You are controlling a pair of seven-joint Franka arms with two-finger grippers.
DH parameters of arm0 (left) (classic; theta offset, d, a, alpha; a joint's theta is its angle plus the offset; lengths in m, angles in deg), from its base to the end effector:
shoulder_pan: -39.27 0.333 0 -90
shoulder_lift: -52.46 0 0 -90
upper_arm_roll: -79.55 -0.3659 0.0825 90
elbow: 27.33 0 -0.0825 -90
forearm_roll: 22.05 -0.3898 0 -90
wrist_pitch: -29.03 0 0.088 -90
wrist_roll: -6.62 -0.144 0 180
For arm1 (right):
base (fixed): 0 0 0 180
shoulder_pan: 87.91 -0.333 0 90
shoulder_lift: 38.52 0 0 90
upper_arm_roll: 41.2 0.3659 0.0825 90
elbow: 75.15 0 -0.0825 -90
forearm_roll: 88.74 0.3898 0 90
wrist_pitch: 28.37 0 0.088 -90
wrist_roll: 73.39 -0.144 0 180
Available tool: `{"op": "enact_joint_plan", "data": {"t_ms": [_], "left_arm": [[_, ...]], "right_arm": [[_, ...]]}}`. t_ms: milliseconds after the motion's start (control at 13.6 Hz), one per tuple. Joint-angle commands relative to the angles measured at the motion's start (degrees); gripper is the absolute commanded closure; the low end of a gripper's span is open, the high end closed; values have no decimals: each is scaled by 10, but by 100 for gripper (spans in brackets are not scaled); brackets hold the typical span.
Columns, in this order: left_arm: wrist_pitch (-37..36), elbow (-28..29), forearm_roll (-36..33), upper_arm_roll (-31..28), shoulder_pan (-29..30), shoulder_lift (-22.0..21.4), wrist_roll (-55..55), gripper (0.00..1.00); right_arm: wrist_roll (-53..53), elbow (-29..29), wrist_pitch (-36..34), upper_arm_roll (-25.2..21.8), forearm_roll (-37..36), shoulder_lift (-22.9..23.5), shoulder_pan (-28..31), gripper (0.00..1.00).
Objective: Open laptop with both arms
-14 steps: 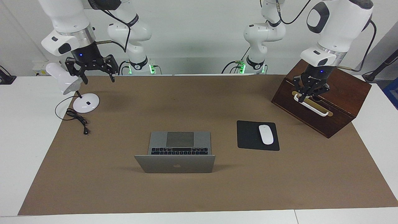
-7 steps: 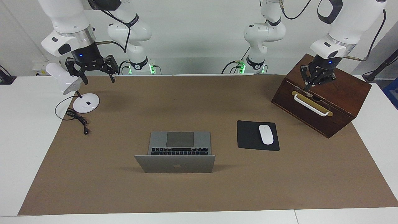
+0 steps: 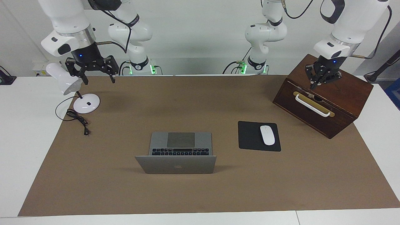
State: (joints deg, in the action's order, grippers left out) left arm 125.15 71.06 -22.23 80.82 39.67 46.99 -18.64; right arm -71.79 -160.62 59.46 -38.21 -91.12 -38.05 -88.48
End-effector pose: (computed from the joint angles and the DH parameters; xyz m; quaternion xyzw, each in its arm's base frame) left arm 0.5366 -0.0083 0.6288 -0.9737 0.2261 -0.0267 0.0085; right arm 0.5605 0.0286 0.6672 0.9987 0.0439 0.0168 0.0202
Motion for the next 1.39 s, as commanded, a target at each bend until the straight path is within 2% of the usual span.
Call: {"op": "enact_joint_plan", "data": {"t_ms": [0,440,733,1246,1319], "left_arm": [[-8,5,-17,-2,6,-11,-2,100],[4,3,-18,-1,27,-9,16,100],[23,-6,-35,6,9,-3,144,100],[28,-7,-26,-3,-9,-1,184,100],[28,-7,-25,-6,-11,-2,200,76]], "right_arm": [[-10,15,-12,-2,16,8,2,0],[-10,15,-12,-2,16,8,2,0],[-10,17,-15,-4,16,9,2,0],[-8,14,-10,-32,16,10,3,0],[-8,14,-10,-32,16,10,4,0]]}}
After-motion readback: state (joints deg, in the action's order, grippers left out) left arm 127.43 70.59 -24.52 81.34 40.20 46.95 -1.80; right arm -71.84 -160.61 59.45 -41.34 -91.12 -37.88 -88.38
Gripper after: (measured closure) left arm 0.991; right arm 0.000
